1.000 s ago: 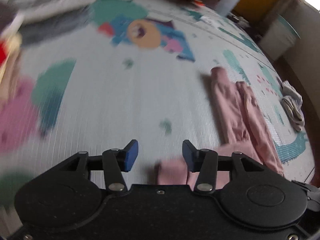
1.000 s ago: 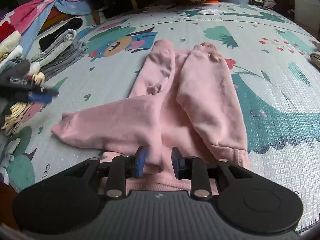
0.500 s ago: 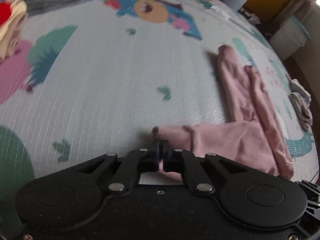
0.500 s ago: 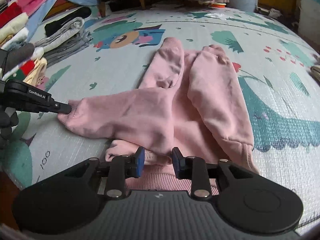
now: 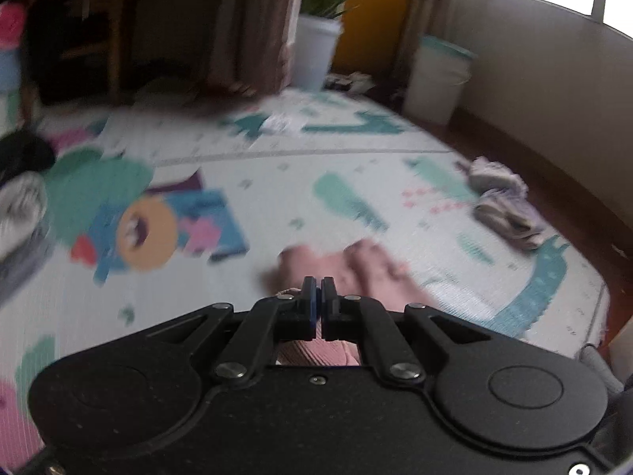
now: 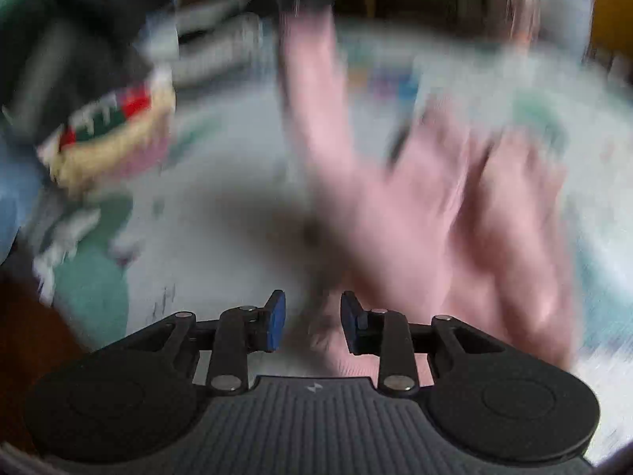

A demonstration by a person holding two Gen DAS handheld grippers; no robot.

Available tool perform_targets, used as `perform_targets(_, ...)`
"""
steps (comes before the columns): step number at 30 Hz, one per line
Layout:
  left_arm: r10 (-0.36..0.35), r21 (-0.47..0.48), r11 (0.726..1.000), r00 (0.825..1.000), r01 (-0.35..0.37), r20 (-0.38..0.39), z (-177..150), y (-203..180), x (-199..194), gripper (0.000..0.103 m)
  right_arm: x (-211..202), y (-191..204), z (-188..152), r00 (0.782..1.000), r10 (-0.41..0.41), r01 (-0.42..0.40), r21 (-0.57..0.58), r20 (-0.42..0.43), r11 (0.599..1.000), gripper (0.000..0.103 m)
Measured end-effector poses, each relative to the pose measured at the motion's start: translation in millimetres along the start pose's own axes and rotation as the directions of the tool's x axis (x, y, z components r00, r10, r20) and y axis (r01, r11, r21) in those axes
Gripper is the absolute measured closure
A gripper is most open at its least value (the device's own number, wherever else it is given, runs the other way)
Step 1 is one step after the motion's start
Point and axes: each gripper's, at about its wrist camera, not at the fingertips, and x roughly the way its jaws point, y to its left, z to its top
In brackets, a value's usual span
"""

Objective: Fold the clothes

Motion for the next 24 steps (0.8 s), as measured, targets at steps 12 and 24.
perform_targets(12, -0.086, 0.293, 0.953, 0.996, 0.080, 0.007, 49, -42, 10, 0.103, 11, 1, -11, 0.999, -0.022, 0.019, -0.071, -0.032, 0.997, 0.059)
perform_targets(24, 0.037, 0.628, 0.778, 0.995, 0.028, -0.091, 45, -42, 95, 0.103, 24, 17, -6, 0.996, -0.042, 0.030, -0.148, -0.074, 0.989, 0.058)
